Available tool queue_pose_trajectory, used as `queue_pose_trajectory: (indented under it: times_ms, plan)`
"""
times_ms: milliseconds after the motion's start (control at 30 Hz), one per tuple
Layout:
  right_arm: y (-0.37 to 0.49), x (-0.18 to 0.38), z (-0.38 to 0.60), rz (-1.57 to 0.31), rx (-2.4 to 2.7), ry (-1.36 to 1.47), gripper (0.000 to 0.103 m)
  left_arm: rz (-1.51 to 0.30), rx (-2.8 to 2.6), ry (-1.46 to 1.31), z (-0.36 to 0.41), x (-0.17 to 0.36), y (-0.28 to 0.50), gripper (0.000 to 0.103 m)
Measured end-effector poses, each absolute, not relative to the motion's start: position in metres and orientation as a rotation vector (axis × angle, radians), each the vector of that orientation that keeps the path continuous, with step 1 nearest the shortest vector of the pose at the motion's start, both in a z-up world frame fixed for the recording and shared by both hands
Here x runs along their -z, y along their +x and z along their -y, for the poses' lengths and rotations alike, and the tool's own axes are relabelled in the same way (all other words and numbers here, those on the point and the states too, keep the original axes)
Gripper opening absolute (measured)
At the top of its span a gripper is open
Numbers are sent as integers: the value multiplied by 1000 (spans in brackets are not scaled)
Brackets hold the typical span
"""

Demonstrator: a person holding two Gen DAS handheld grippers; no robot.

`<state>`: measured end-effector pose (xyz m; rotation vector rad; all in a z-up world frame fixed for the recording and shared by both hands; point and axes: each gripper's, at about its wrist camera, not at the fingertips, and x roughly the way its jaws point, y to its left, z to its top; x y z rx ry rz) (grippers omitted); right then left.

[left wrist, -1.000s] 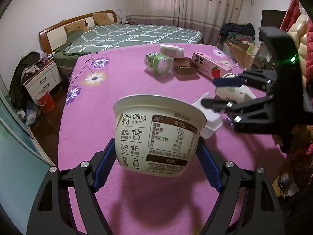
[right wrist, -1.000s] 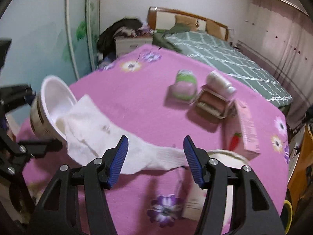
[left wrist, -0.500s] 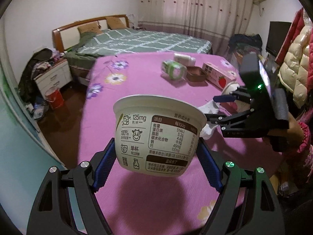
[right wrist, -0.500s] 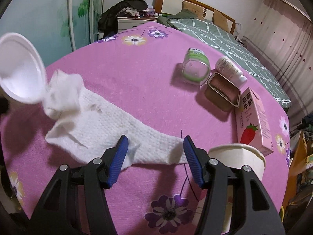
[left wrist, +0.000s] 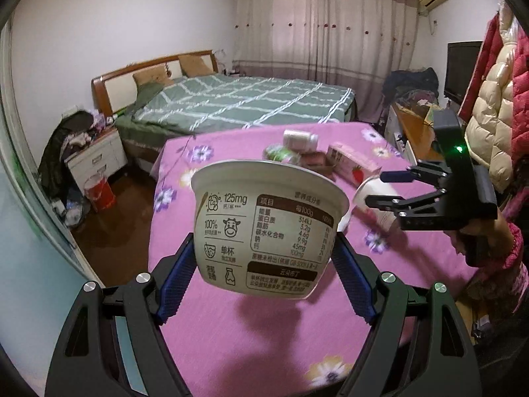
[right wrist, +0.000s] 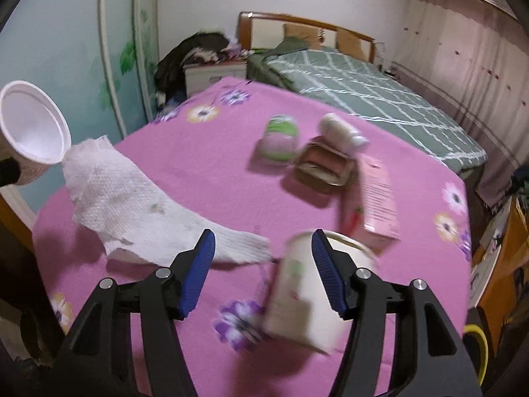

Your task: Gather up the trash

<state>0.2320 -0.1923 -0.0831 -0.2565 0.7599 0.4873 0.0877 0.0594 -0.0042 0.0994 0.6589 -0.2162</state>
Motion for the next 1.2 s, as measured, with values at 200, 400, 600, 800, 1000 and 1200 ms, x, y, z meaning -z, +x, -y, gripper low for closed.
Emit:
queue_pose_trajectory:
  times_ms: [200, 400, 600, 800, 1000, 1200]
  plan:
    - [224, 75, 249, -734, -414, -180, 58, -623, 292, 141, -18, -32, 103, 79]
    - [202, 61, 298, -692, -438, -55, 58, -608, 398, 167, 38, -56, 137, 79]
    - [195, 78, 282, -706, -527, -13, 58, -652, 434, 175, 74, -41, 162, 79]
    - [192, 108, 247, -768, -576, -17, 58, -720, 383, 151, 50, 3, 176, 79]
    - [180, 101, 189, -707, -662, -130, 56, -744, 324, 95, -14, 39, 158, 79]
    - [185, 110, 144, -724, -678, -225, 42, -763, 273, 49, -63, 66, 147, 79]
